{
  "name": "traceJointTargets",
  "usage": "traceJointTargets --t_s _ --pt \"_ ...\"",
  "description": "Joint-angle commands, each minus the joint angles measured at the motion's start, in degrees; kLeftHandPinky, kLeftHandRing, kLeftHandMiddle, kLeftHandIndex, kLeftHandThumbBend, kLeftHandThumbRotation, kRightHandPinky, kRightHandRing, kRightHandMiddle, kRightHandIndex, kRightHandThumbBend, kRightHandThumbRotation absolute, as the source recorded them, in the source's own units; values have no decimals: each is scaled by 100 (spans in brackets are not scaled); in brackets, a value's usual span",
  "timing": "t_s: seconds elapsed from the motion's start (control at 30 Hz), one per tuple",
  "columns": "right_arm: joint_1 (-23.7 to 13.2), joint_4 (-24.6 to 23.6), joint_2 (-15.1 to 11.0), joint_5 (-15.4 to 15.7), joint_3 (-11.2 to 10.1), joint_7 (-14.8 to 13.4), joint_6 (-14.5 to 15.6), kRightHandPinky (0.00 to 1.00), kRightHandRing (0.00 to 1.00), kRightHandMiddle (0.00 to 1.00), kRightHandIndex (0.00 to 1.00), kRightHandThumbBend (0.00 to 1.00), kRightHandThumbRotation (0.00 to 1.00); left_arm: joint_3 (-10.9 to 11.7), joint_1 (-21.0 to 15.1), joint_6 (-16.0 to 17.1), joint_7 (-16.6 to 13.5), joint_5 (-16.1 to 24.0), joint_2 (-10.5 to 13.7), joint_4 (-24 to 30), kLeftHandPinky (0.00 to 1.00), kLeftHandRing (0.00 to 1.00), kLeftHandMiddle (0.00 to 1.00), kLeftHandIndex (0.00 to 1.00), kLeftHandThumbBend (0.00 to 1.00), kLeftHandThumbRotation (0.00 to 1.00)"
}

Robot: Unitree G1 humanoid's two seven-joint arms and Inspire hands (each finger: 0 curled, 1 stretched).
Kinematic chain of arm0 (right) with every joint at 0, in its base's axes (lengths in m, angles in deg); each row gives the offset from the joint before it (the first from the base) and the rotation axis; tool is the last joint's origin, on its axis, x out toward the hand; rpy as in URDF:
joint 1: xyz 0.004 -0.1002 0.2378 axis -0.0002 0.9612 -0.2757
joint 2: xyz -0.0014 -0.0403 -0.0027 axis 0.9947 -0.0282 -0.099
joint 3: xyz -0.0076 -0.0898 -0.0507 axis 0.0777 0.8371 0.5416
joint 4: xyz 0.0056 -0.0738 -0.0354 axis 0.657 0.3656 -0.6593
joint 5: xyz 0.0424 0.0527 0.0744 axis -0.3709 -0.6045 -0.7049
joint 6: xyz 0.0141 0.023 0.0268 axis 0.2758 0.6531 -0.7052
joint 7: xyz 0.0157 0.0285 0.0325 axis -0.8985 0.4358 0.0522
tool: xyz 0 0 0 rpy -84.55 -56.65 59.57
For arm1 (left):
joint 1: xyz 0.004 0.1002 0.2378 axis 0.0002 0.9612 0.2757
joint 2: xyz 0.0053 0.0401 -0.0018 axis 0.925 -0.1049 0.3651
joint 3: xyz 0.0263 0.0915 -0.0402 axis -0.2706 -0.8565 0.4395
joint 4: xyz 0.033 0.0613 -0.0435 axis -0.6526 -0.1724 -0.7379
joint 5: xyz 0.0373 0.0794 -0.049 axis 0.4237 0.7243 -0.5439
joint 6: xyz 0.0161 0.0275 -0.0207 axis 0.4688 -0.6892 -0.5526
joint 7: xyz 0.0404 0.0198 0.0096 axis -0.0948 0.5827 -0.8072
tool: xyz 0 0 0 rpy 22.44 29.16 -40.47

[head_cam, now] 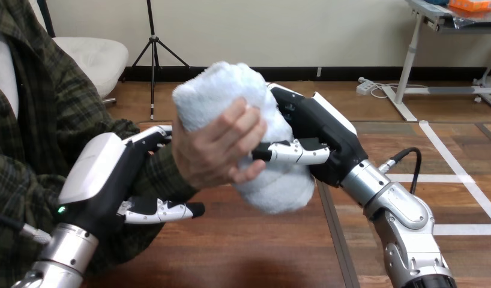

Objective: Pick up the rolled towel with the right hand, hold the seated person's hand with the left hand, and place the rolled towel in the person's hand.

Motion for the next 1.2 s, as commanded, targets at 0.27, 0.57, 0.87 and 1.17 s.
traceJointTargets --t_s 0.27,0.57,0.87,1.17 --pt "18 -748 -276 -152 -199 -279 241 81 89 88 91 97 46 95 -225 118 235 -628 110 -346 71 82 88 91 100 53" --pt "163 -887 -362 -249 -238 -273 296 82 90 88 91 98 48 149 -276 230 316 -909 90 -443 77 88 93 96 100 59" --pt "273 -859 -391 -373 -262 -226 265 83 90 88 90 98 46 159 -296 266 419 -1203 -9 -497 84 96 98 100 100 62" --pt "420 -832 -445 -409 -270 -198 186 83 89 86 89 100 48 143 -260 448 482 -1435 -112 -612 90 100 100 100 100 69"
